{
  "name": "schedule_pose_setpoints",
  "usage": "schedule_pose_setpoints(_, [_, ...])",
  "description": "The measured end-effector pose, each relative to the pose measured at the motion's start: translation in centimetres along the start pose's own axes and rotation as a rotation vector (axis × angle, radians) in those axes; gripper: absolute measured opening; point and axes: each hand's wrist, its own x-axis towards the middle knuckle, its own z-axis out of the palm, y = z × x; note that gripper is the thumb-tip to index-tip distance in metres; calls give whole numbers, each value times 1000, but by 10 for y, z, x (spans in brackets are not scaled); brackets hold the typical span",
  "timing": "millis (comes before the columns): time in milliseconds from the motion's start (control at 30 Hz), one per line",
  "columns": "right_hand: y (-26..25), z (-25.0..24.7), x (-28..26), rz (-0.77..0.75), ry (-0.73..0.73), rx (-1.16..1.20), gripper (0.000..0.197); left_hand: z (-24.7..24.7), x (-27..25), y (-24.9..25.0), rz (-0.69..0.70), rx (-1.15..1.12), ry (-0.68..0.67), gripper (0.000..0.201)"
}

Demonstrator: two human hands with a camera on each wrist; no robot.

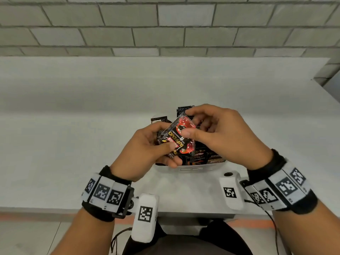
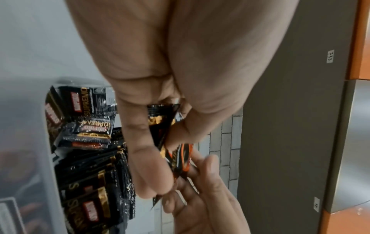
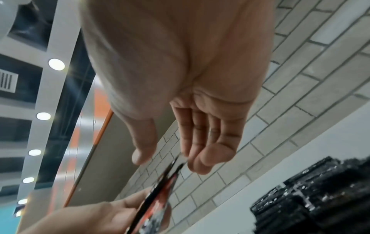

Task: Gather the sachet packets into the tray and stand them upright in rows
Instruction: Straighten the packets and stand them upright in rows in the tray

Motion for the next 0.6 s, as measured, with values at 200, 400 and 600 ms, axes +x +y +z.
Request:
schedule_pose_setpoints(200, [7, 2, -5, 63, -4, 94, 32, 4, 0, -3, 95, 119, 153, 29])
schedule_pose_setpoints(400, [13, 1, -12, 114, -109, -73, 64, 5, 4, -7, 178, 81, 323, 30])
schedule_pose_setpoints(600, [12, -5, -14, 153, 122, 237, 18, 7, 7, -7, 97, 68, 240, 57])
